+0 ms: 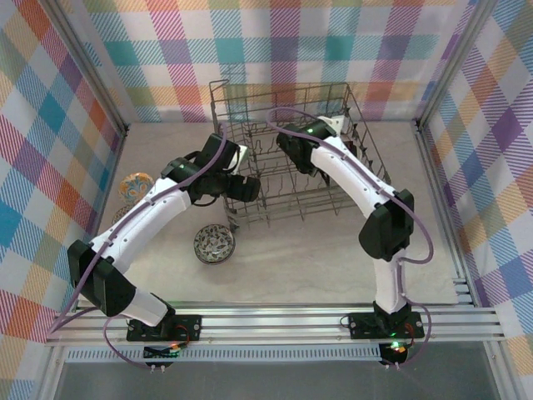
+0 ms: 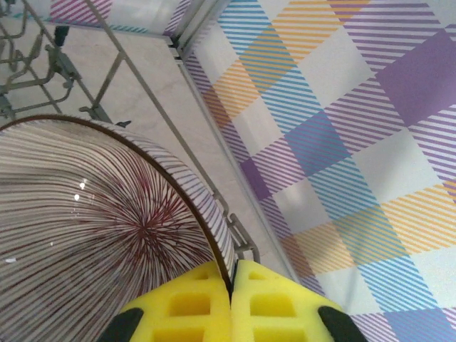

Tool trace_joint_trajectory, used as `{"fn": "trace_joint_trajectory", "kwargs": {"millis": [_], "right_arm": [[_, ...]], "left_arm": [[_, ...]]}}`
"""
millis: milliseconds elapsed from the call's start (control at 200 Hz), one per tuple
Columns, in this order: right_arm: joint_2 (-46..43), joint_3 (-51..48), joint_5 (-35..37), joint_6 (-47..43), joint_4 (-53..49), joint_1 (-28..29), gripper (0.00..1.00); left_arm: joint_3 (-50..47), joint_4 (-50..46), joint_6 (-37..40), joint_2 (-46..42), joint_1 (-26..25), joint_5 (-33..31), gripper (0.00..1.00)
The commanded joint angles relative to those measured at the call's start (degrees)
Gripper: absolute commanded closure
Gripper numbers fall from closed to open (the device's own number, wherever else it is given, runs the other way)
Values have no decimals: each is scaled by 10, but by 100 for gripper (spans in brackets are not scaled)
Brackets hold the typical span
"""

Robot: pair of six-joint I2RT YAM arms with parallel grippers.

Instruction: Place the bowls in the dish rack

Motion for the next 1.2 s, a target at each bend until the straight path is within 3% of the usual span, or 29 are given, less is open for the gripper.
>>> {"fn": "trace_joint_trajectory", "kwargs": {"millis": [0, 565, 680, 895, 1195], "right_arm": [[-45, -34, 26, -75, 72, -11, 100], [-76, -101, 20, -236, 213, -59, 100], [-67, -103, 21, -252, 226, -62, 100], [-51, -107, 25, -288, 261, -76, 100], [-32, -118, 35, -327, 302, -86, 100]], "left_arm": [[-5, 26, -16, -21, -30, 39, 9], [11, 38, -52, -2, -104, 57, 10], [9, 33, -51, -11, -105, 20, 9], [6, 22, -42, -44, -83, -22, 6], [-26, 26, -41, -87, -15, 2, 4]]}}
